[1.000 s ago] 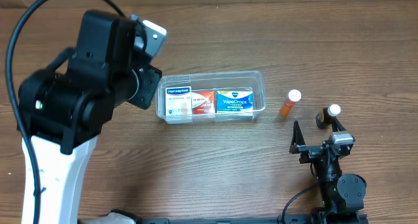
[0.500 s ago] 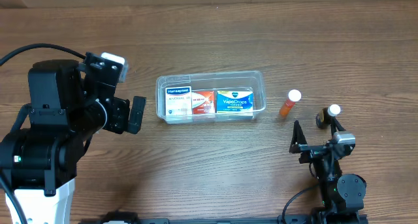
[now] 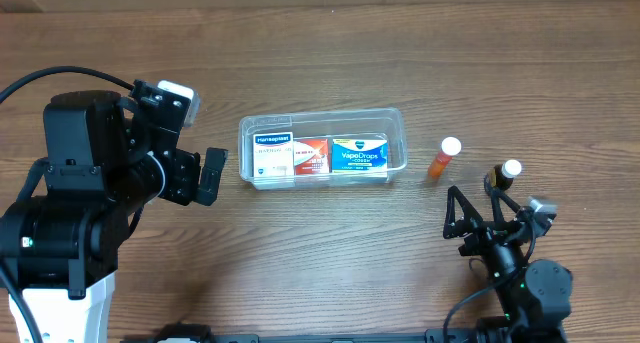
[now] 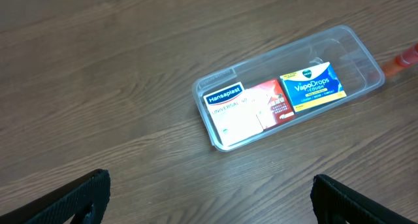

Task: Pack container
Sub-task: 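Move right gripper to the orange tube and grasp it, then lift the orange tube with right gripper over the container's right end, then lower the orange tube with right gripper into the container's front, then withdraw right gripper right and grasp the dark white-capped bottle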

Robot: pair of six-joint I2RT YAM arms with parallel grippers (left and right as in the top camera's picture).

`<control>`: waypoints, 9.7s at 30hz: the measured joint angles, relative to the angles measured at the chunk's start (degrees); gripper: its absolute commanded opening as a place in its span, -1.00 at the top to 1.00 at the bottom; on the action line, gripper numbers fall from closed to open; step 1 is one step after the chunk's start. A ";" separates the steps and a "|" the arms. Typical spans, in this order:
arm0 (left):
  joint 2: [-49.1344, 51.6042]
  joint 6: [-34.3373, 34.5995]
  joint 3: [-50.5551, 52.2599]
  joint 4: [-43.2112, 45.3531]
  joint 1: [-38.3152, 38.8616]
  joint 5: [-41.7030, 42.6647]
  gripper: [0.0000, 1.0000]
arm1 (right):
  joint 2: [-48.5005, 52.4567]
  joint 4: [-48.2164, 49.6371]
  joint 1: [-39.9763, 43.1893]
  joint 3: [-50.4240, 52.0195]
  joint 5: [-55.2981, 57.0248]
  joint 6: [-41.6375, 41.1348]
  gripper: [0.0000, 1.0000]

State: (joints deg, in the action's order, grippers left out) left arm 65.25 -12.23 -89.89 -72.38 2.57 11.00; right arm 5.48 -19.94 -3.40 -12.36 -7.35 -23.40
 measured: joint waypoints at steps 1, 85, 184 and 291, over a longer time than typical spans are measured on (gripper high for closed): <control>0.00 0.02 0.09 -0.02 0.00 0.00 -0.99 | 2.67 -1.40 -0.02 -2.75 -0.13 1.03 -0.99; 0.13 0.00 0.42 0.00 0.00 0.37 -1.00 | 116.43 -31.80 -4.59 -80.41 7.82 -5.11 -0.36; 0.28 0.00 0.42 0.00 0.00 0.39 -1.00 | 118.68 -39.21 -35.98 -103.10 -1.99 68.37 -0.11; 0.44 0.00 0.50 0.00 0.00 0.39 -1.00 | 55.17 12.17 5.55 -34.51 -9.88 14.43 0.92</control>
State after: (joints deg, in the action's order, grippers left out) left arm 65.69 -12.23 -89.38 -72.38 2.57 11.40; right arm 60.64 -7.77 2.15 -46.87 -17.23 -8.97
